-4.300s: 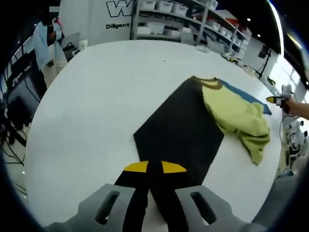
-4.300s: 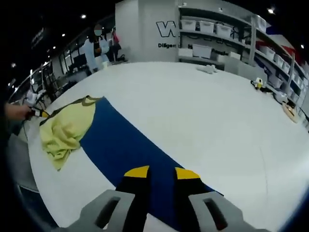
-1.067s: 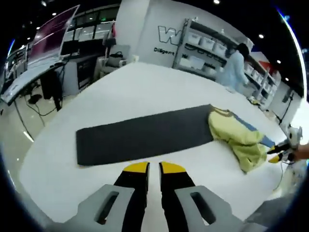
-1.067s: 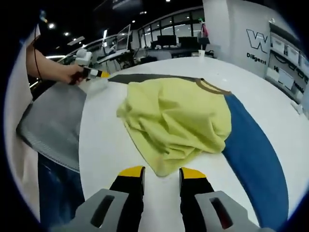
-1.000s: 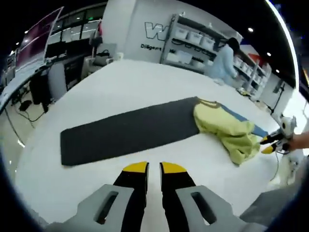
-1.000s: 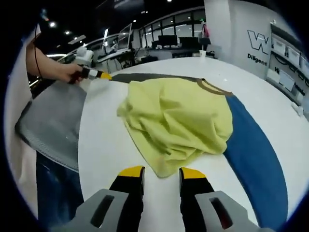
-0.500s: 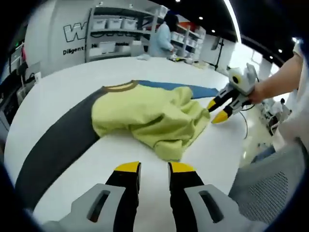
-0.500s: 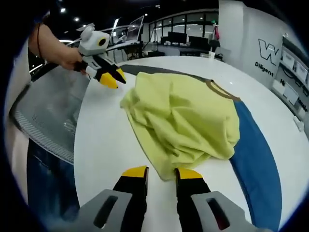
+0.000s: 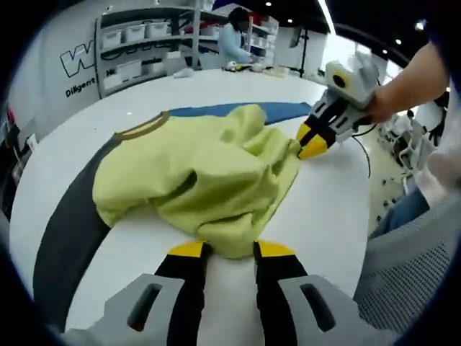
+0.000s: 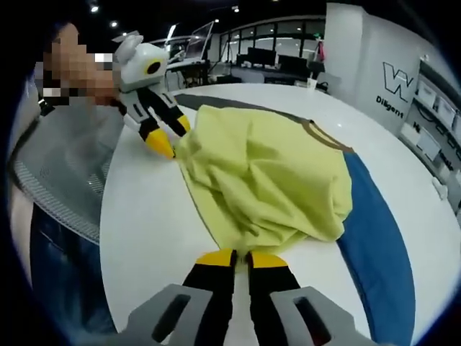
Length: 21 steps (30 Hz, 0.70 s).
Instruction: Fold the garment on the visible template until the final outline fits inside the template.
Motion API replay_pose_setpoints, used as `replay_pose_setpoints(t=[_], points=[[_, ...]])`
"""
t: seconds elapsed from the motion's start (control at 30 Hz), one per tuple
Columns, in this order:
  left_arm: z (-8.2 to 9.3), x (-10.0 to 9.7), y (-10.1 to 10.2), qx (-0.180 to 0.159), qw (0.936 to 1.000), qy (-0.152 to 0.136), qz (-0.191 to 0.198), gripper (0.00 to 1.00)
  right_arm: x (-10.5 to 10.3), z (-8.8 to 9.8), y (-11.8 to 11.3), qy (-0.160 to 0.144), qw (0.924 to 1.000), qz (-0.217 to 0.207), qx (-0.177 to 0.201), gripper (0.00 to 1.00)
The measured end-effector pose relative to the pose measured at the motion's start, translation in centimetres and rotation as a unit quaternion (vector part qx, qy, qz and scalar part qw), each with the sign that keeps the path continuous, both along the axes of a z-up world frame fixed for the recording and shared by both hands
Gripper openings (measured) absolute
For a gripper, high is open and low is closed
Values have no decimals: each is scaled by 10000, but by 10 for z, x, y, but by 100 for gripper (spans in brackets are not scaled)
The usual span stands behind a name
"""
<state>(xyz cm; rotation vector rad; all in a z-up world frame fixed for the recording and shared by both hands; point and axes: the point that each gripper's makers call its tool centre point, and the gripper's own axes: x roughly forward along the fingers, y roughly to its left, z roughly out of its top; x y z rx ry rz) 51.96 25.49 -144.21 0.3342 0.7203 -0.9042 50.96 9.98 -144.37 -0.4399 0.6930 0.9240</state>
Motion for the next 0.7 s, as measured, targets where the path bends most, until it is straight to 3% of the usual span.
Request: replay_pose_setpoints(t=[0.1,0.4,0.7], points=[[3,2,1,6,10000,-42,37,0,-1,1,3,15,10000,18,-17,0],[28,-5,10,-188,9998,-82,-21,0,-20,17,13,180,9993,199,248,0],[62,-21,20,-516,9986,-9,-66,0,-37,61,21,198,9964,375,738,0]])
